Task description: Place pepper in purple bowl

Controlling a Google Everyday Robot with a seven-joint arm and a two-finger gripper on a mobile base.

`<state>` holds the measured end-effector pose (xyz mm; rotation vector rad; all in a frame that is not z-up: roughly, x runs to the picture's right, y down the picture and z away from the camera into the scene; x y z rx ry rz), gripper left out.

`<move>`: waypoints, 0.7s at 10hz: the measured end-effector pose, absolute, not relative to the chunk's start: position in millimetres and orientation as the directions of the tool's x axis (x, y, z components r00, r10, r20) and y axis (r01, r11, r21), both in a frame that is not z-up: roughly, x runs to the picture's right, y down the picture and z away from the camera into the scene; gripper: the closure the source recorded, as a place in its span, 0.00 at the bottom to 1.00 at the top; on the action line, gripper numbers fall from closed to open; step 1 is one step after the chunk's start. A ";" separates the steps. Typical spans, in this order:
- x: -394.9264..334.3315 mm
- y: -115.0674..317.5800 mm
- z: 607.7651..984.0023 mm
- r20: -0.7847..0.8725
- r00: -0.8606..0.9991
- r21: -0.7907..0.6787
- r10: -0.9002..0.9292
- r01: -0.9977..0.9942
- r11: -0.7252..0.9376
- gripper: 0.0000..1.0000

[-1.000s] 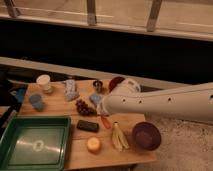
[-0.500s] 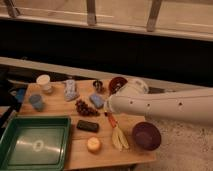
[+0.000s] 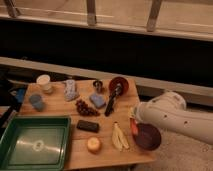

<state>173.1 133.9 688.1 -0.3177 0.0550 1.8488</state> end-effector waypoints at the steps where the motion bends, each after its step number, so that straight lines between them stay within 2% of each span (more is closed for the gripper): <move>1: 192.9 143.0 687.2 -0.244 -0.309 -0.105 0.919 -0.934 -0.342 1.00; 4: 247.9 176.1 686.6 -0.230 -0.426 -0.064 0.875 -0.891 -0.450 1.00; 7: 247.1 175.4 686.8 -0.229 -0.425 -0.067 0.876 -0.891 -0.450 1.00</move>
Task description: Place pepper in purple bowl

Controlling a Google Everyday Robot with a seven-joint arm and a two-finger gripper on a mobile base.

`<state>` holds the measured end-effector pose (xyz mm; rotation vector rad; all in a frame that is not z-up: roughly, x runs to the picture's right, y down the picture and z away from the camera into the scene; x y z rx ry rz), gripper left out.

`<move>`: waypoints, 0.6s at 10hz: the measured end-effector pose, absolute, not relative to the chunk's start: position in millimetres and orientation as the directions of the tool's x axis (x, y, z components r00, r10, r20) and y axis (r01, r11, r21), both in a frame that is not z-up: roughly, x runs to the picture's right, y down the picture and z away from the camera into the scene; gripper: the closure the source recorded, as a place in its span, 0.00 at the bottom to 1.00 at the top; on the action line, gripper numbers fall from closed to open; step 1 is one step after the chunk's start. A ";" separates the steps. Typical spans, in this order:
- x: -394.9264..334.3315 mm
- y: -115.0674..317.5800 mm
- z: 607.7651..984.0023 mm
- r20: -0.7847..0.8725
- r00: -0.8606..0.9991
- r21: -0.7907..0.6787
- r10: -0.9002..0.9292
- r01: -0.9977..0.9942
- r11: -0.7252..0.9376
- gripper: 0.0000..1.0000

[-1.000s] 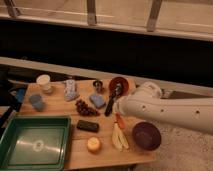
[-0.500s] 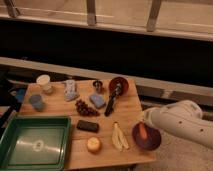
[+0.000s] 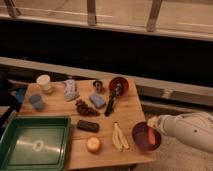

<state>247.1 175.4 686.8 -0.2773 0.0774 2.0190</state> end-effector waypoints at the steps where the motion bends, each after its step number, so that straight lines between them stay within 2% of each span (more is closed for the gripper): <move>1: 247.4 175.9 687.0 -0.230 -0.425 -0.066 0.875 -0.891 -0.450 1.00; 4: 255.5 180.7 700.0 -0.262 -0.456 -0.045 0.851 -0.875 -0.483 0.99; 5: 262.4 187.8 711.1 -0.276 -0.474 -0.034 0.836 -0.865 -0.501 0.94; 6: 266.8 196.1 728.6 -0.297 -0.489 -0.029 0.820 -0.854 -0.519 0.82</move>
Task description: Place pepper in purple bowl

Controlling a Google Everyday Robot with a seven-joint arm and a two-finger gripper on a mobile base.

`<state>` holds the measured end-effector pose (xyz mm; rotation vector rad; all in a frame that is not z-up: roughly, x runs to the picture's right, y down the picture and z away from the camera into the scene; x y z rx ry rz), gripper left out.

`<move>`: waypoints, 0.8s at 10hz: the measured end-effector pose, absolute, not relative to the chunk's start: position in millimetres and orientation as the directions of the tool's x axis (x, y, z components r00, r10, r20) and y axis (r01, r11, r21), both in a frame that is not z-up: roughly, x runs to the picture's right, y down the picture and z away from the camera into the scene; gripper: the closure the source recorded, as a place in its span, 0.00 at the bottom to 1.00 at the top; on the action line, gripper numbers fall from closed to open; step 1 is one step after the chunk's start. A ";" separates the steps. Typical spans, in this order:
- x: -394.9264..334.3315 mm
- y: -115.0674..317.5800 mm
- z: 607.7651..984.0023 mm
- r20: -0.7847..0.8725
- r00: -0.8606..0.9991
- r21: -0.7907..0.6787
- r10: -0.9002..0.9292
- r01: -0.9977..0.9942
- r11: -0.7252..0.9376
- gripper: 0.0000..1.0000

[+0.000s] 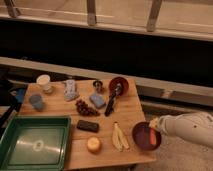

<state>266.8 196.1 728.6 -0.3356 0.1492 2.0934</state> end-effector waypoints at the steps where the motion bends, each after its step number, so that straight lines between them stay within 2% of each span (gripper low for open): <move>1: 268.7 201.8 744.0 -0.319 -0.499 -0.026 0.805 -0.845 -0.534 0.72; 2: 270.5 204.5 751.9 -0.331 -0.506 -0.023 0.796 -0.839 -0.543 0.65; 3: 272.0 207.8 759.7 -0.350 -0.513 -0.021 0.784 -0.832 -0.554 0.52; 6: 270.2 208.7 765.8 -0.374 -0.517 -0.029 0.770 -0.823 -0.567 0.25; 7: 268.2 208.5 765.9 -0.378 -0.514 -0.036 0.770 -0.823 -0.567 0.20; 8: 265.5 207.8 764.5 -0.379 -0.509 -0.047 0.773 -0.824 -0.565 0.20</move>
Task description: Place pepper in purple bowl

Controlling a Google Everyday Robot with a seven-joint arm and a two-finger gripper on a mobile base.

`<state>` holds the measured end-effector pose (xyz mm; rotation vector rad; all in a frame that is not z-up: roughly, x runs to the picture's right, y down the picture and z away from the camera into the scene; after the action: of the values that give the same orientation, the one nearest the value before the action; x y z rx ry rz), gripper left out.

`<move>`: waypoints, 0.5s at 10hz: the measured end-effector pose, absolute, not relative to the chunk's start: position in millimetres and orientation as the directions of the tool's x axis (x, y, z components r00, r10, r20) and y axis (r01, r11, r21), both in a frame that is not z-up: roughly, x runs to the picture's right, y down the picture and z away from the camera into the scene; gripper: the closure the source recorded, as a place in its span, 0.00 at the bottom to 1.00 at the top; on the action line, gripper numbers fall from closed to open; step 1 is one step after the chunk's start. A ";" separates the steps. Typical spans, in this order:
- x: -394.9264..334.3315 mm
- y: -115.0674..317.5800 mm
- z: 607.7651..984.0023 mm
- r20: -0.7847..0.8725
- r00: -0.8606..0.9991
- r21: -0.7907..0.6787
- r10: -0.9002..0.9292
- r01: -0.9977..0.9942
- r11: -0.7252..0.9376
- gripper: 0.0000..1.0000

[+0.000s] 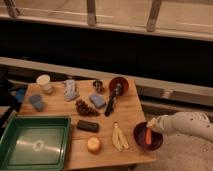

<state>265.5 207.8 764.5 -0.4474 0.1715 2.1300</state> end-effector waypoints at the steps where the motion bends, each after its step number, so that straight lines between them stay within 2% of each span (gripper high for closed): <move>1: 261.2 206.1 761.5 -0.379 -0.501 -0.062 0.778 -0.825 -0.561 0.20; 5: 240.4 194.0 738.0 -0.349 -0.460 -0.133 0.817 -0.838 -0.529 0.20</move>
<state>240.4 194.0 738.0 -0.4575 0.0705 2.0788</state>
